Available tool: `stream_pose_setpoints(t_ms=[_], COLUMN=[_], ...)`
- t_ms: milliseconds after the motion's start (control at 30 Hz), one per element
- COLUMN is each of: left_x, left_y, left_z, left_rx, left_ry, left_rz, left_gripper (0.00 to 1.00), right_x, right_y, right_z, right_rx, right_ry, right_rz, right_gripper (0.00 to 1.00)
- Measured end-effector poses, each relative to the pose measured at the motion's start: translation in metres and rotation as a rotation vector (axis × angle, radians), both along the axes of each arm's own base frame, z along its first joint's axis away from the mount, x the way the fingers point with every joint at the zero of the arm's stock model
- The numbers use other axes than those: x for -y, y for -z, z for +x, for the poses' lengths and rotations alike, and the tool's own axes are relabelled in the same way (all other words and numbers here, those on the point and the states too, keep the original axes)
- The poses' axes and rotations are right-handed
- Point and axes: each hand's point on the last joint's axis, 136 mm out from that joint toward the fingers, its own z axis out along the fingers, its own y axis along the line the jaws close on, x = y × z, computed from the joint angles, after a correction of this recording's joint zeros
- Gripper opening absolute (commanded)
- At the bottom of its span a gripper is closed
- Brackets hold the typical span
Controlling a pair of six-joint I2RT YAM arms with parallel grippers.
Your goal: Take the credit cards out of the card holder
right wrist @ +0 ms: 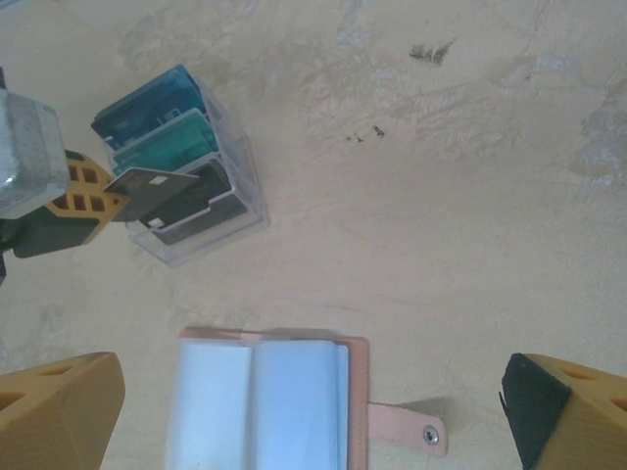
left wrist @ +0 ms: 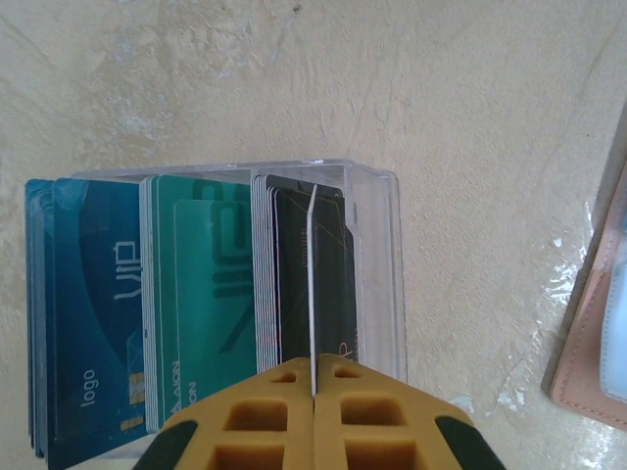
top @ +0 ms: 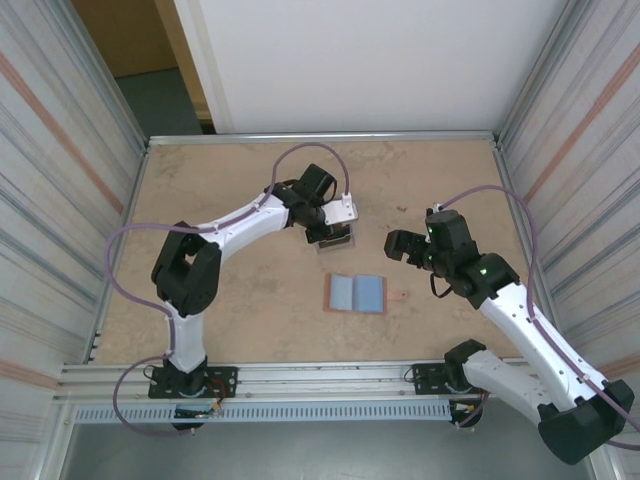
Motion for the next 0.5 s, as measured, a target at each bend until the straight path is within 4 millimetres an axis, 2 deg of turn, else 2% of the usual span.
stream_pose_setpoints(t_ms=[367,400,467,500], left_x=[0.003,0.003,0.002,0.002], left_y=[0.025,0.026,0.029,0.029], left_z=[0.006,0.007,0.006,0.006], left_rx=[-0.047,-0.052,-0.061,-0.061], left_ry=[0.022,0.022,0.021,0.02], left_rz=[0.055,0.059,0.065,0.067], left_gripper=[0.0,0.05,0.26,0.31], right_x=[0.001,0.001,0.001,0.001], right_y=[-0.001,-0.001,-0.001,-0.001], right_z=[-0.001,-0.001,-0.001,-0.001], right_rx=[0.004,0.004,0.004,0.004], right_ry=[0.001,0.001,0.001,0.001], right_rz=[0.003,0.003,0.002,0.002], right_gripper=[0.99,0.99,0.99,0.99])
